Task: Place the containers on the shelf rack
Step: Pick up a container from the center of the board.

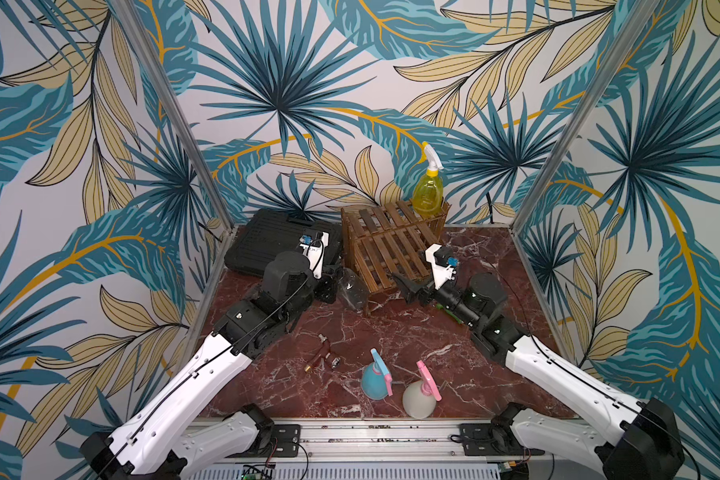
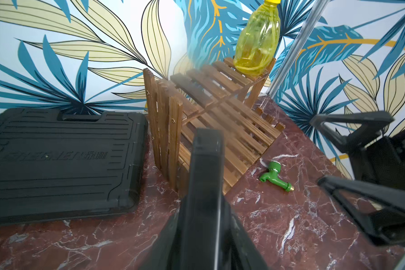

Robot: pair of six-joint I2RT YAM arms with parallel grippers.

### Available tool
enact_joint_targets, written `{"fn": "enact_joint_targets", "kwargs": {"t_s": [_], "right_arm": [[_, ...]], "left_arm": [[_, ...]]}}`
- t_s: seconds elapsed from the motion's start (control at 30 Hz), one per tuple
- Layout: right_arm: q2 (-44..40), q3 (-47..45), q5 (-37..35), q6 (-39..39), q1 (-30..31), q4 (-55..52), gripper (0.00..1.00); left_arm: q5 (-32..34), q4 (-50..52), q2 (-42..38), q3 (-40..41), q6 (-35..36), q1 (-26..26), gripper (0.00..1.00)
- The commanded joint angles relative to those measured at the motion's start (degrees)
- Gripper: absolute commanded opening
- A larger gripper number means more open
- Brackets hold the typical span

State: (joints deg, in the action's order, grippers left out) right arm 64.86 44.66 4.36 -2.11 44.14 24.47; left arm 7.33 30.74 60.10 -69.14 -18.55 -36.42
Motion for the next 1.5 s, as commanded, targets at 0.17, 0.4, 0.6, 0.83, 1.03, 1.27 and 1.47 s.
{"fn": "enact_joint_targets", "kwargs": {"t_s": [0.17, 0.4, 0.6, 0.83, 1.03, 1.27, 1.47], "right_arm": [[9.21, 5.63, -11.85, -7.94, 8.77, 2.52, 0.99], [13.21, 7.66, -14.81, -12.1, 12.71, 2.07, 0.99], [16.47, 10.07, -16.92, -15.34, 14.94, 1.53, 0.99], [18.02, 10.23, -16.57, -16.09, 16.97, 3.24, 0.99], [18.02, 9.26, -16.27, -13.7, 17.68, 3.87, 0.99], [18.01, 7.86, -15.48, -10.6, 18.02, 6.05, 0.99], [17.28, 7.29, -20.62, -8.53, 18.0, 5.94, 0.99]], "left_arm": [[0.06, -6.54, 0.63, -1.12, -7.05, -0.65, 0.37], [-0.53, -7.29, 1.63, -1.78, -7.18, -0.84, 0.37], [-0.65, -8.2, 1.87, -1.66, -7.71, -0.84, 0.38], [0.26, -8.86, 2.0, -1.61, -7.03, -0.85, 0.38], [0.76, -9.26, 1.91, -0.94, -6.85, -0.84, 0.38], [1.26, -9.6, 1.8, -0.17, -6.09, -0.84, 0.36], [1.26, -10.33, 1.35, 1.03, -5.5, -0.84, 0.36]]}}
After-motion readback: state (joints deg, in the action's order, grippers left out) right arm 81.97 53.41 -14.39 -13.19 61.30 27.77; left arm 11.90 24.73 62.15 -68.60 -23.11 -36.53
